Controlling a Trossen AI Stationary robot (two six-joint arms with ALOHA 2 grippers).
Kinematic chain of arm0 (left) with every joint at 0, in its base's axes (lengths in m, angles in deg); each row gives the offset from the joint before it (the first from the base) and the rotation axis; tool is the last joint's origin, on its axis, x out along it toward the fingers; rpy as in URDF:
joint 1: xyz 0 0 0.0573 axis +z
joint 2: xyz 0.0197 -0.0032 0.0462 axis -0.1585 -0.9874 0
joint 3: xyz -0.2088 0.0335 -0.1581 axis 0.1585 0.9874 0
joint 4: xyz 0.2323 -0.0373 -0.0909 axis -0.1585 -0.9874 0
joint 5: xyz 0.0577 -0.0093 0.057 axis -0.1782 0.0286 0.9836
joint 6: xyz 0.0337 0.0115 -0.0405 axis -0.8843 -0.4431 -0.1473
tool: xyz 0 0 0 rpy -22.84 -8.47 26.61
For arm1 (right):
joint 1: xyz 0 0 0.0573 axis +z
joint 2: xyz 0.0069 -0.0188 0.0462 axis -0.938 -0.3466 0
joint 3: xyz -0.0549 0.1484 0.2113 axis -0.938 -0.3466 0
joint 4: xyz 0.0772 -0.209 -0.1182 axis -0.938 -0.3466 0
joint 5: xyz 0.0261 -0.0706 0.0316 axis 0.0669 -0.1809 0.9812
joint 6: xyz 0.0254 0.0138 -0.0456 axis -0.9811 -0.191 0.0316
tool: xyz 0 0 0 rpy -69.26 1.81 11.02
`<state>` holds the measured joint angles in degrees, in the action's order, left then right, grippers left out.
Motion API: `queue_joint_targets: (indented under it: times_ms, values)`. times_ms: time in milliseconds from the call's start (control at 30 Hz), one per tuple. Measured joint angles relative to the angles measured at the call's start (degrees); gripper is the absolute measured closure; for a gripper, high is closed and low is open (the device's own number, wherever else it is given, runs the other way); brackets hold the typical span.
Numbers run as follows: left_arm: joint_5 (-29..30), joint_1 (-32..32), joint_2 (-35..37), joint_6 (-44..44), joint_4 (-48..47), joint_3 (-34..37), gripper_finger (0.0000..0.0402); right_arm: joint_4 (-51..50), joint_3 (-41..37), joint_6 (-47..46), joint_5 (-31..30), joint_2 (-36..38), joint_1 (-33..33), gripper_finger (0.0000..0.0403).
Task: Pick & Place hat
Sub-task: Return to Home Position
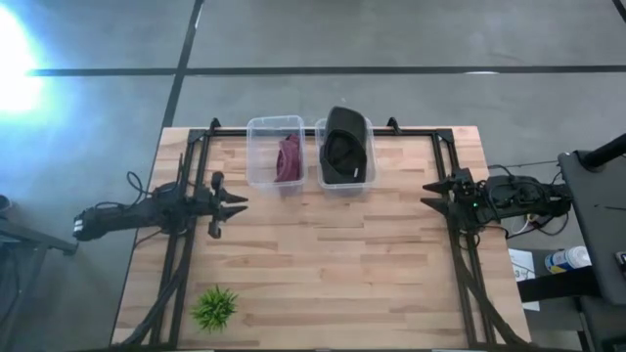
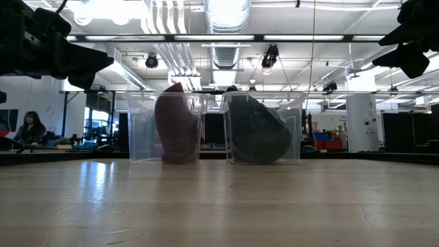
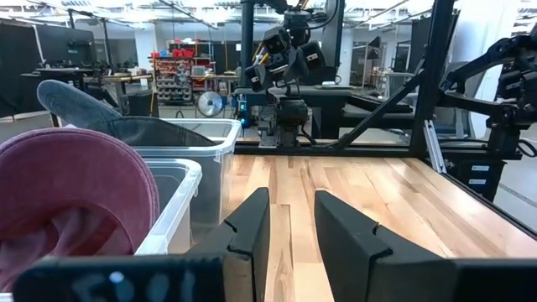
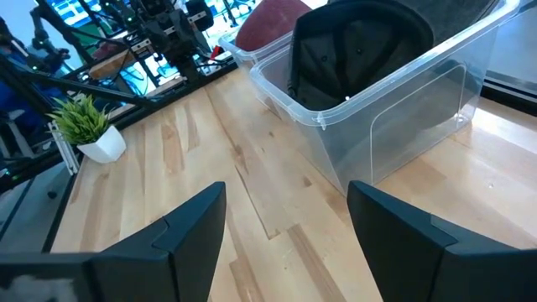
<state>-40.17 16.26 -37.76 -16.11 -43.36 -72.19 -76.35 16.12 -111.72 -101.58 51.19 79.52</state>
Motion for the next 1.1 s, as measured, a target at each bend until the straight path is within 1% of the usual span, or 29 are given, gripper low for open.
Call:
queue_joint_targets:
  times_ms: [233,567,633,767,833,967,1033,1100]
  values:
    - [0.04,0.0,-0.02,0.0,0.18,-0.02,0.0309,0.0,0.0,0.0,0.0,0.0,0.0,0.0163]
    - [0.3,0.0,-0.02,-0.01,0.5,-0.04,0.0309,0.01,0.0,0.56,-0.01,0.02,0.31,0.0154]
    - [0.35,0.0,-0.02,-0.02,0.51,-0.04,0.0309,1.56,-0.02,0.57,-0.07,0.02,0.57,0.0154]
    - [0.35,0.0,-0.02,-0.02,0.53,-0.05,0.0309,9.78,-0.46,0.85,0.08,0.12,3.48,0.0154]
    - [0.35,0.0,-0.02,-0.02,0.53,-0.07,0.0309,13.91,-1.1,3.0,0.13,0.12,4.02,0.0154]
    - [0.33,0.0,-0.02,-0.02,0.56,-0.07,0.0309,23.09,-4.99,13.13,0.06,-0.23,4.2,0.0154]
    - [0.33,0.0,-0.02,-0.02,0.56,-0.09,0.0309,30.28,-8.54,18.38,0.13,-0.28,4.2,0.0154]
    - [0.33,0.0,-0.02,-0.02,0.56,-0.09,0.0309,40.13,-12.91,21.81,0.99,0.0,4.17,0.0154]
